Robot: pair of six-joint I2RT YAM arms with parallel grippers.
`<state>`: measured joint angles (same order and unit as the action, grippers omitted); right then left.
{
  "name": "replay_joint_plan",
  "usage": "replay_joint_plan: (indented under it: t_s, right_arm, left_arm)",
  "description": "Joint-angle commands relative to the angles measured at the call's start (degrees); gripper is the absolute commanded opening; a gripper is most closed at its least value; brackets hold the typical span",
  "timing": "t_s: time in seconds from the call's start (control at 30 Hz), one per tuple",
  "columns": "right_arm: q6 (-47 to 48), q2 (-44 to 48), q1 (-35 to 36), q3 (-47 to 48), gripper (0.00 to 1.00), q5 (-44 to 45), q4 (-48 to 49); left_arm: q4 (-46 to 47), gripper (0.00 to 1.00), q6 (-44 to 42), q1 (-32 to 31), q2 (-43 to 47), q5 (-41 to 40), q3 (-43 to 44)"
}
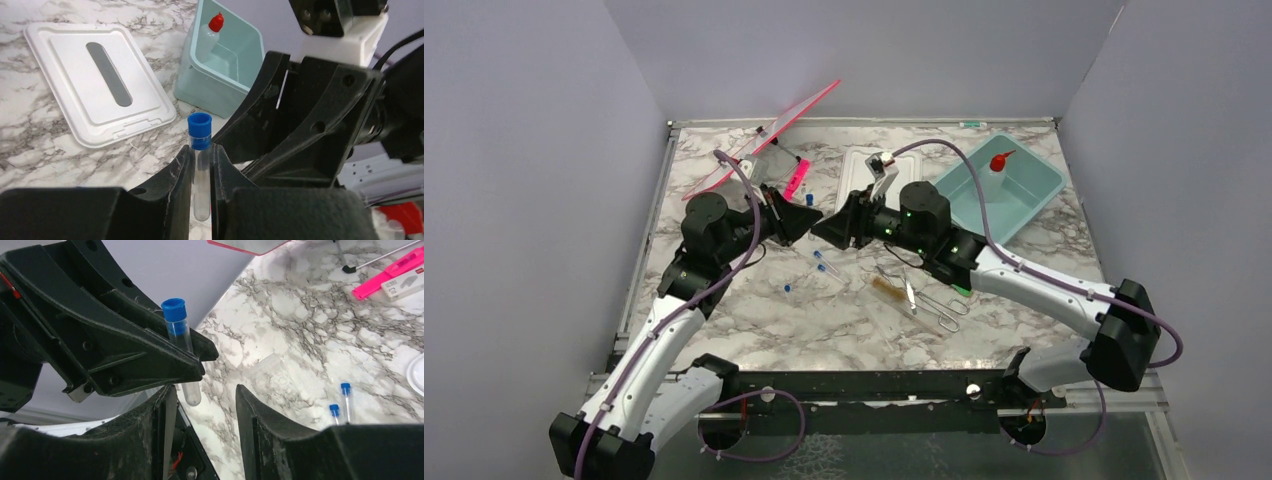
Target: Organize the chemistry lab equipment
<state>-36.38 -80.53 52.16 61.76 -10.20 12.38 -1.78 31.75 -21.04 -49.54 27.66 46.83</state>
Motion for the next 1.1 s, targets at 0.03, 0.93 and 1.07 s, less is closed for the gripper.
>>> replay_joint_plan:
  t_s: [0.03, 0.93, 1.07]
  right_arm:
    - [3.9, 5.7, -0.7, 7.7, 0.52, -1.5, -9.7]
    - [8.2, -10.3, -0.7, 36.7, 0.33, -6.0, -42.0]
    - [7.7, -11.5, -0.7, 38.2, 0.35, -7.9, -44.5]
  left_arm:
    - [1.5, 0.03, -17.9, -0.3, 3.1, 7.8, 1.6]
    - [-2.7, 0.02, -35.7, -0.3, 4.0, 11.0, 2.2]
    - [-3.2, 0.01, -36.2, -0.4, 3.9, 8.9, 2.0]
